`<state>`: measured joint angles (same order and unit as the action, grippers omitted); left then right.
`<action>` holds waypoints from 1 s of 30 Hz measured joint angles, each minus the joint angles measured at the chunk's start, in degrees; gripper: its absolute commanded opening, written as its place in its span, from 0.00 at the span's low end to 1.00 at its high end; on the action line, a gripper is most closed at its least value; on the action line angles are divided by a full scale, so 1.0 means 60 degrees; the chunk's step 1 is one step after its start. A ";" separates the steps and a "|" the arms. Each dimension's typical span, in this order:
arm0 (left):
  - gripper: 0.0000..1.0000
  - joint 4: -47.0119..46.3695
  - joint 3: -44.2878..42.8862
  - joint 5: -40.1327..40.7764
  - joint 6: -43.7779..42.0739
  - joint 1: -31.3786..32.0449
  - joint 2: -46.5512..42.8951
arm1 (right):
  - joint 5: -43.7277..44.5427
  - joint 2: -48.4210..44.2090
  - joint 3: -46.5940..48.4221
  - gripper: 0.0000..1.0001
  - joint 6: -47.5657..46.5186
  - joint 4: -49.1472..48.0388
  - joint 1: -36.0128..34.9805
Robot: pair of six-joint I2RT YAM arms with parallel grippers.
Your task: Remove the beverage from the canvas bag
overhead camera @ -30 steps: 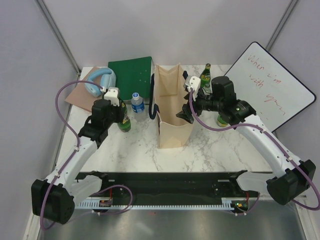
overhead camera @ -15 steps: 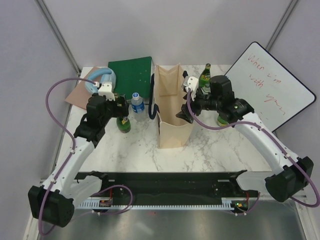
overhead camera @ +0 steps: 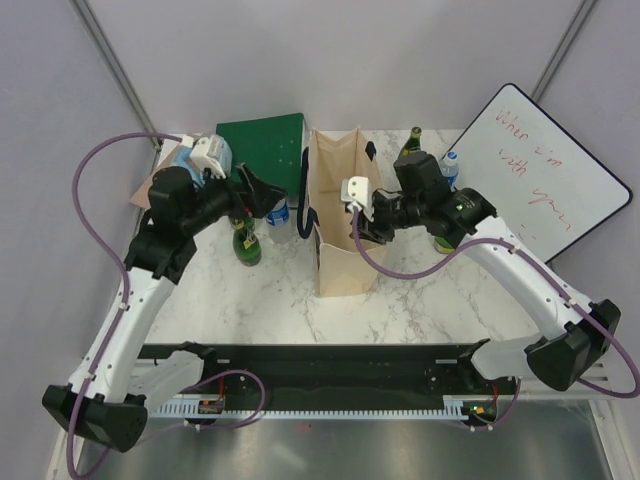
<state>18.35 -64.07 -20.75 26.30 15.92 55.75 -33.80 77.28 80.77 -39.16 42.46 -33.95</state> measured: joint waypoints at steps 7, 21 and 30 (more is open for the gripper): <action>0.92 0.0765 -0.0146 -0.0962 0.1005 0.1228 0.1370 | 0.0204 -0.0463 -0.0754 0.22 -0.0834 0.0692 -0.0801; 0.36 0.2142 -0.2269 -0.0219 0.1067 0.2830 0.3756 | 0.0248 -0.0874 -0.1275 0.21 -0.1708 0.1038 -0.1596; 0.04 0.2987 -0.2324 -0.0871 0.0678 0.2889 0.3821 | -0.0076 -0.1490 -0.1869 0.32 -0.1985 0.1147 -0.1745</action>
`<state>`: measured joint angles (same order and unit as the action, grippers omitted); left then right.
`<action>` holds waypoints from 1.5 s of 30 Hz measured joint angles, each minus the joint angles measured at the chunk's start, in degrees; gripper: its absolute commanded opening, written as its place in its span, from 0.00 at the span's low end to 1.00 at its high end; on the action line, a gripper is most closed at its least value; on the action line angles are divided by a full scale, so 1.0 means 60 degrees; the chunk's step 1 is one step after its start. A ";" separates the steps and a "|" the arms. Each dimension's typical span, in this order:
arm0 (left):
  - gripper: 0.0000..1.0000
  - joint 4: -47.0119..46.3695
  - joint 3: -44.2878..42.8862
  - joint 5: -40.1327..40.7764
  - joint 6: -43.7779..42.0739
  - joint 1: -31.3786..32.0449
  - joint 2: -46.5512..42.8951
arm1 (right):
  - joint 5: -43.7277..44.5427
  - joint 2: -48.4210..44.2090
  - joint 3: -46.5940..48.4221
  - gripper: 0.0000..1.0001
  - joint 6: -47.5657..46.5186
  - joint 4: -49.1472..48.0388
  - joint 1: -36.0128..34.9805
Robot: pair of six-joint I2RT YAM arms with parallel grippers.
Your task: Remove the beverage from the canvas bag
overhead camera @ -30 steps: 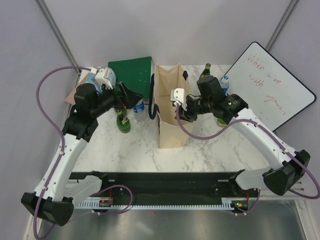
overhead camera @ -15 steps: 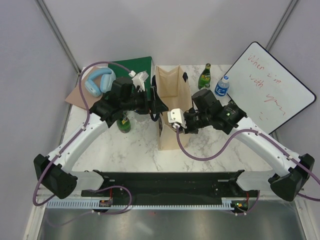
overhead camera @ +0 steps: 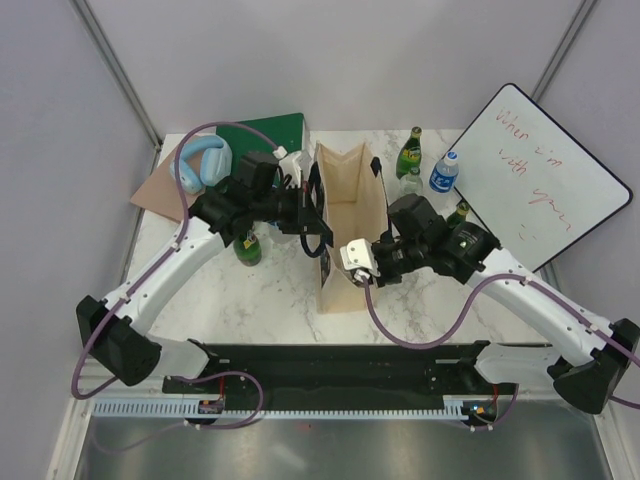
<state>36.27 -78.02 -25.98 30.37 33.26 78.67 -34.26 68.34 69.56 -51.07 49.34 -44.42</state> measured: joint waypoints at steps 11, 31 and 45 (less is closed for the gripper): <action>0.17 0.0310 0.0805 -0.0692 -0.0572 0.0018 -0.0874 | -0.0270 -0.0255 -0.0543 0.46 -0.0011 -0.0295 -0.0288; 0.20 0.0146 0.1752 -0.0736 -0.3071 0.0120 -0.1515 | -0.0390 -0.0007 -0.0754 0.41 0.1220 -0.1902 0.1614; 0.21 0.0142 0.1821 0.0178 -0.3224 0.0233 -0.1494 | -0.1756 -0.0495 -0.1344 0.17 -0.1865 -0.0922 0.0335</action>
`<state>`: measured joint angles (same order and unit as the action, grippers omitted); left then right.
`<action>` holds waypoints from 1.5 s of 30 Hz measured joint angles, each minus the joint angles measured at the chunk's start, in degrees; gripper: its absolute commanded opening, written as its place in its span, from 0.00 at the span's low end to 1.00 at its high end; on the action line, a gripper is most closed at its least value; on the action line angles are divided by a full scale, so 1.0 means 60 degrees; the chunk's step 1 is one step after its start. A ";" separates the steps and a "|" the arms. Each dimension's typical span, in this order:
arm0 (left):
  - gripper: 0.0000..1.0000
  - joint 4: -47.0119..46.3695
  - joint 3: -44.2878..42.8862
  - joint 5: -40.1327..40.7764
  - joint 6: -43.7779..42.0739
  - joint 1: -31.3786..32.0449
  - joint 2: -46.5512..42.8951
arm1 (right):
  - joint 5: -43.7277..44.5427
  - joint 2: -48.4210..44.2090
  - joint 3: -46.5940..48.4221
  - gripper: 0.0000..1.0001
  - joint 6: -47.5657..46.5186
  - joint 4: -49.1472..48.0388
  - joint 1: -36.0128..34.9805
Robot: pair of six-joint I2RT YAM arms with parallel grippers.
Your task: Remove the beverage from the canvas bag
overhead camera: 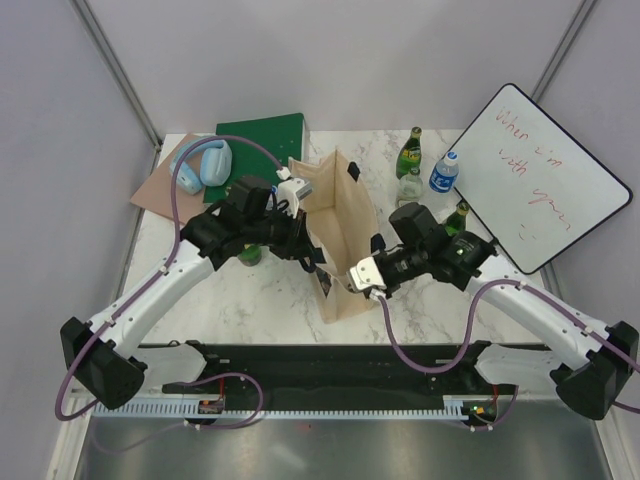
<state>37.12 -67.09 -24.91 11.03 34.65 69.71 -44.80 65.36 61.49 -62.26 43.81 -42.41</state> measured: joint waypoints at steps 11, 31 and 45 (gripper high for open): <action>0.20 -0.0463 0.0004 0.0499 -0.0029 0.0033 -0.0047 | 0.0361 0.0790 -0.0087 0.18 -0.0812 -0.0219 -0.1690; 0.49 -0.1005 0.0572 0.0732 0.0769 0.0015 -0.1468 | 0.1239 -0.0484 -0.2248 0.27 0.1268 -0.1191 -0.2084; 0.57 -0.0951 0.0313 0.0973 0.0987 0.0015 -0.1993 | 0.1923 -0.0769 -0.2918 0.57 0.1945 -0.1235 -0.2135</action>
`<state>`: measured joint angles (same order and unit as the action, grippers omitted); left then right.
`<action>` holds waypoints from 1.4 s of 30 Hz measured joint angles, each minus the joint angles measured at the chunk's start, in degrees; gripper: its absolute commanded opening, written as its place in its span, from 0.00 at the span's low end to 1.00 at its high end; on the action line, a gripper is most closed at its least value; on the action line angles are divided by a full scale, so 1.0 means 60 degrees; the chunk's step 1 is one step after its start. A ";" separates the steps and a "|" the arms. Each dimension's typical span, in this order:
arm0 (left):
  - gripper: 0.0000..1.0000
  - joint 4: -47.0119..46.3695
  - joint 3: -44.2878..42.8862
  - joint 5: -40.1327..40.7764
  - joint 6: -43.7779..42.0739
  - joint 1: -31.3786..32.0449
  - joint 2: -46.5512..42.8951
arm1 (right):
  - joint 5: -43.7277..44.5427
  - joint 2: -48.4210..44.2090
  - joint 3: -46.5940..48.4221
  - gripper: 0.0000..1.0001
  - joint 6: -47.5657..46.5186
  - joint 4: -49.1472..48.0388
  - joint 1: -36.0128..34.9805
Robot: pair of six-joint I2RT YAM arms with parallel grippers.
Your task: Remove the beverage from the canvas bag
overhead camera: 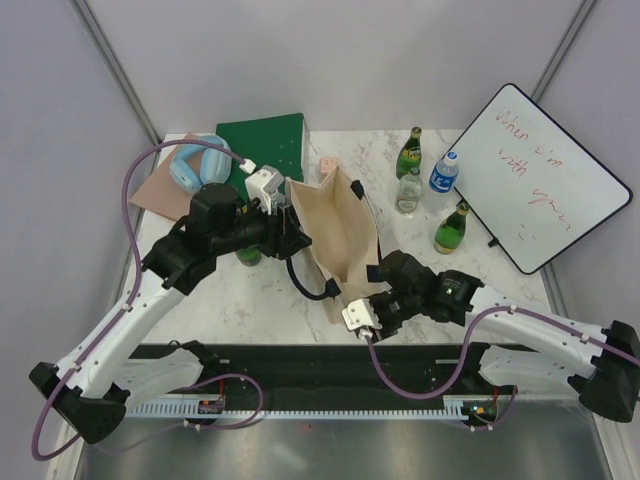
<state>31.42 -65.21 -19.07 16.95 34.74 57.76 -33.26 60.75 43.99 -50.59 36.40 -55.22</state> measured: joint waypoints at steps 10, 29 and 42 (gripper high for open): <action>0.68 0.0080 -0.0102 0.0361 0.0007 0.0000 -0.0215 | 0.1326 -0.0419 0.1588 0.98 0.2018 -0.0754 0.0849; 1.00 0.1847 -0.1683 0.5300 0.0244 -0.0138 -0.1166 | 0.6237 0.2025 0.5453 0.98 0.9883 -0.2273 0.4506; 1.00 0.2350 -0.2801 0.6178 0.0175 -0.1399 -0.0335 | 1.1005 0.1942 0.6269 0.98 0.8553 -0.2266 0.5486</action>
<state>45.52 -82.02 18.00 18.00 26.35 55.75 32.77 72.40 81.60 0.73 22.81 -22.31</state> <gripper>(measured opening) 0.995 0.982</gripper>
